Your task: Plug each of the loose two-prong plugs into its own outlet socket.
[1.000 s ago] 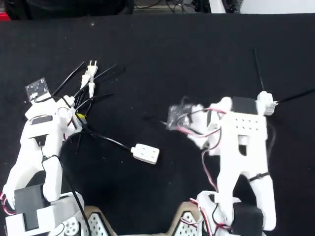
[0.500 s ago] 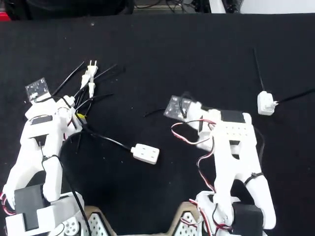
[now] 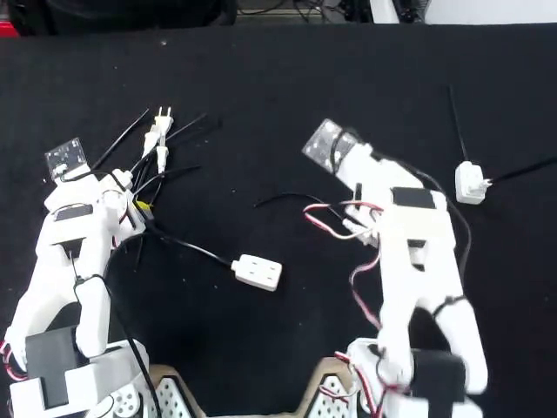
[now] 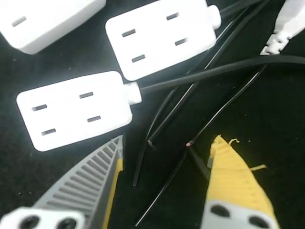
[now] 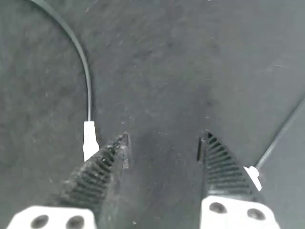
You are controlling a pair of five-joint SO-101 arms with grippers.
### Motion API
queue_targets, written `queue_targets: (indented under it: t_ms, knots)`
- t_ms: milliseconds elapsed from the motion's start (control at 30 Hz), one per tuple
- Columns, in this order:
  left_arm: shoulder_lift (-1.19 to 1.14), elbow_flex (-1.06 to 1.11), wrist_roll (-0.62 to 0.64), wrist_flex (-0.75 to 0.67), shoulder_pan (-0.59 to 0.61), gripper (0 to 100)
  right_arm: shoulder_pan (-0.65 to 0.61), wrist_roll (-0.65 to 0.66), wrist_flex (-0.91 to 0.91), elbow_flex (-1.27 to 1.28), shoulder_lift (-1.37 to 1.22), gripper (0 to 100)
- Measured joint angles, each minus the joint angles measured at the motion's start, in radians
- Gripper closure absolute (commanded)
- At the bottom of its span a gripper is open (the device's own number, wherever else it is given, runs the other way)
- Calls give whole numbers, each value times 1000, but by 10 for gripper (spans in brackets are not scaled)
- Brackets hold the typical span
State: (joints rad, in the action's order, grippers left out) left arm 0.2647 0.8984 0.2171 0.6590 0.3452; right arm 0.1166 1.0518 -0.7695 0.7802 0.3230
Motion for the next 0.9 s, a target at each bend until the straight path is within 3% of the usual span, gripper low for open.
queue_targets:
  t_ms: [233, 367, 600, 900]
  knots:
    - [0, 0, 0, 0, 0, 719, 124, 267, 12, -63, -239, 773]
    - [0, 0, 0, 0, 0, 719, 114, 298, -12, -55, -247, 773]
    - [0, 0, 0, 0, 0, 719, -83, 299, -172, 127, -61, 773]
    - [0, 0, 0, 0, 9, 719, -333, 302, -199, 385, 430, 773]
